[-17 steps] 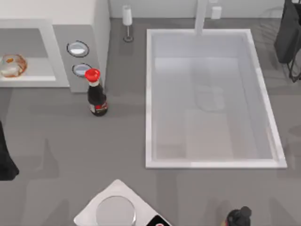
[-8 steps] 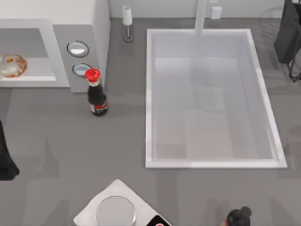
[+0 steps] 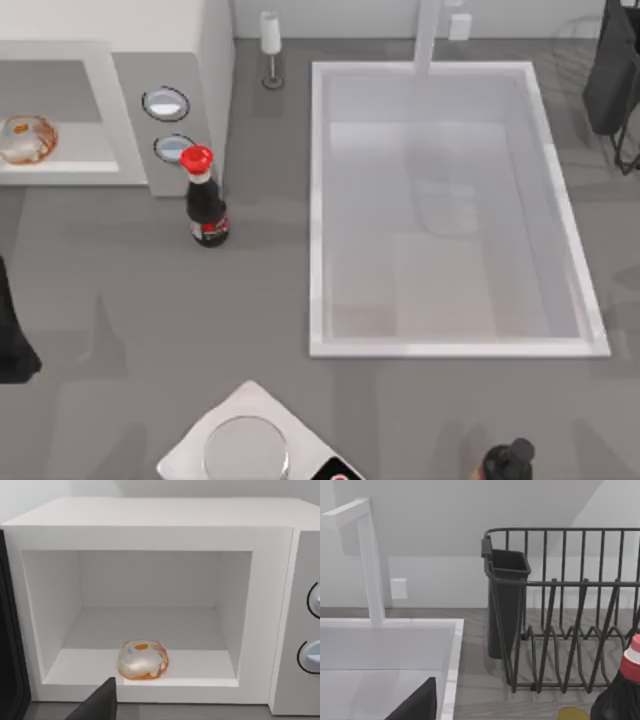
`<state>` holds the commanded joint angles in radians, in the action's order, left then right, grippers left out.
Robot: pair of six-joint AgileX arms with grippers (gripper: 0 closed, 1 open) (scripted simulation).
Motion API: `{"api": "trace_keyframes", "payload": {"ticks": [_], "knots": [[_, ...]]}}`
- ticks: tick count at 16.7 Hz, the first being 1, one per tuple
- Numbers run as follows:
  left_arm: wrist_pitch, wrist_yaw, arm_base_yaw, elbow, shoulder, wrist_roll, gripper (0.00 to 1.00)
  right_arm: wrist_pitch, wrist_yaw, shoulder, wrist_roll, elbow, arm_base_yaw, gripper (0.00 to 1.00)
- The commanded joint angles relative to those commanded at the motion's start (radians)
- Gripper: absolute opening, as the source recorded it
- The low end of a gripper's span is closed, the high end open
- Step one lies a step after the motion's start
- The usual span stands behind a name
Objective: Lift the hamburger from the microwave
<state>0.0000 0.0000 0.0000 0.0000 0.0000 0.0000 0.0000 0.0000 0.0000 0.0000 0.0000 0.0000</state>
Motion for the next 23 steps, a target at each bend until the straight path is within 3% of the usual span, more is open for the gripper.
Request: {"api": "trace_keyframes", "payload": {"ticks": [7, 11, 16, 23], "knots": [[0.004, 0.001, 0.001, 0.004, 0.009, 0.000, 1.00, 0.000, 0.000, 0.000, 0.000, 0.000, 0.000, 1.00], [0.069, 0.010, 0.008, 0.056, 0.145, 0.004, 1.00, 0.000, 0.000, 0.000, 0.000, 0.000, 0.000, 1.00], [0.237, 0.035, 0.029, 0.192, 0.501, 0.014, 1.00, 0.000, 0.000, 0.000, 0.000, 0.000, 0.000, 1.00], [0.562, 0.084, 0.068, 0.456, 1.190, 0.033, 1.00, 0.000, 0.000, 0.000, 0.000, 0.000, 0.000, 1.00]]}}
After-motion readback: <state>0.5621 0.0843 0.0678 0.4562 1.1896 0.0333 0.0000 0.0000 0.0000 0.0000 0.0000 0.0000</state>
